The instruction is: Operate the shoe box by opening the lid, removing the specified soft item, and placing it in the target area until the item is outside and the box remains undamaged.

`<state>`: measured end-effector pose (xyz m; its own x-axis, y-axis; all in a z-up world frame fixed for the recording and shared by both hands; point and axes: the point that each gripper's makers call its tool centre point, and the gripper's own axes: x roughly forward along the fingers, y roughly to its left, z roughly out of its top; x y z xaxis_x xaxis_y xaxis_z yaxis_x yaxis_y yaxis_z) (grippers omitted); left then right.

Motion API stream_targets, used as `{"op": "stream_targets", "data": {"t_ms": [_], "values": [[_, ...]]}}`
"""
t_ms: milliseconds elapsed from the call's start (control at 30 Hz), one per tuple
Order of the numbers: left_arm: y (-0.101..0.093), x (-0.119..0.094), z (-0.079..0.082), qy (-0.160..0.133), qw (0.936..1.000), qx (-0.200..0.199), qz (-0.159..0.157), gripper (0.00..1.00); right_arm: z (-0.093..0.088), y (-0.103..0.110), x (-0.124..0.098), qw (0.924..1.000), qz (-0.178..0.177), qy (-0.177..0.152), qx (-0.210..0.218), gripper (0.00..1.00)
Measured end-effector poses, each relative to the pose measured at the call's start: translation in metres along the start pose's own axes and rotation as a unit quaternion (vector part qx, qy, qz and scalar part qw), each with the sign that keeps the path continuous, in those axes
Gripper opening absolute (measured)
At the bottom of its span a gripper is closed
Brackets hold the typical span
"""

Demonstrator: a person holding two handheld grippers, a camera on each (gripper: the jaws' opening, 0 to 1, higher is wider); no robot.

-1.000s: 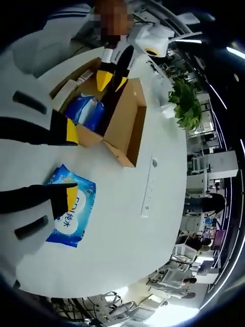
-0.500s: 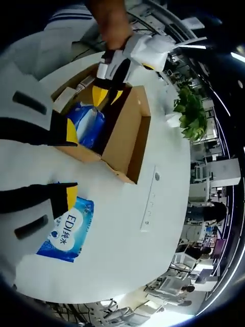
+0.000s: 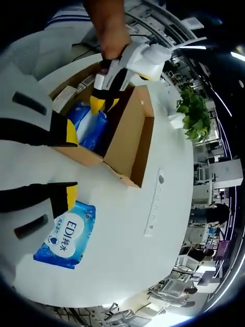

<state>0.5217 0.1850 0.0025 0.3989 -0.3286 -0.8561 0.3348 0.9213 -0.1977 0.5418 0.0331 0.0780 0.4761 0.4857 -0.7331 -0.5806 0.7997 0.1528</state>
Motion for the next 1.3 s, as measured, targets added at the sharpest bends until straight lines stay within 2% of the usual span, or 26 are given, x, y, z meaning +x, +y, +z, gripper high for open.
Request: {"op": "stream_targets", "data": {"t_ms": [133,267,533,633,933,1067,1133,1233,1300], "values": [[0.004,0.007,-0.004,0.005,1.0000,-0.007,0.002,0.25,0.000,0.001,0.004,1.0000,0.003,0.002,0.000,0.24],[0.009,0.008,-0.005,0.009,0.9998,-0.018,0.001,0.18,-0.002,0.001,0.009,1.0000,0.006,0.005,0.000,0.24],[0.015,0.007,-0.007,0.013,0.9998,-0.010,0.013,0.10,-0.003,0.002,0.015,0.9999,0.011,0.008,0.000,0.22],[0.023,0.004,-0.009,0.010,0.9995,-0.012,0.029,0.09,-0.001,0.003,0.015,0.9999,0.011,0.005,0.001,0.22],[0.046,-0.008,-0.019,0.011,0.9983,-0.035,0.045,0.07,0.007,0.006,0.015,0.9999,0.011,-0.003,0.003,0.21],[0.059,-0.015,-0.027,0.009,0.9971,-0.056,0.051,0.07,0.014,0.017,0.018,0.9998,0.016,-0.009,0.004,0.18],[0.061,-0.017,-0.029,0.006,0.9965,-0.067,0.051,0.07,0.018,0.029,0.020,0.9996,0.027,-0.009,0.009,0.17],[0.062,-0.018,-0.031,0.003,0.9964,-0.066,0.054,0.07,0.028,0.056,0.025,0.9988,0.044,-0.015,-0.012,0.17],[0.061,-0.019,-0.032,0.003,0.9961,-0.070,0.053,0.07,0.029,0.065,0.030,0.9987,0.047,-0.014,-0.015,0.17]]}}
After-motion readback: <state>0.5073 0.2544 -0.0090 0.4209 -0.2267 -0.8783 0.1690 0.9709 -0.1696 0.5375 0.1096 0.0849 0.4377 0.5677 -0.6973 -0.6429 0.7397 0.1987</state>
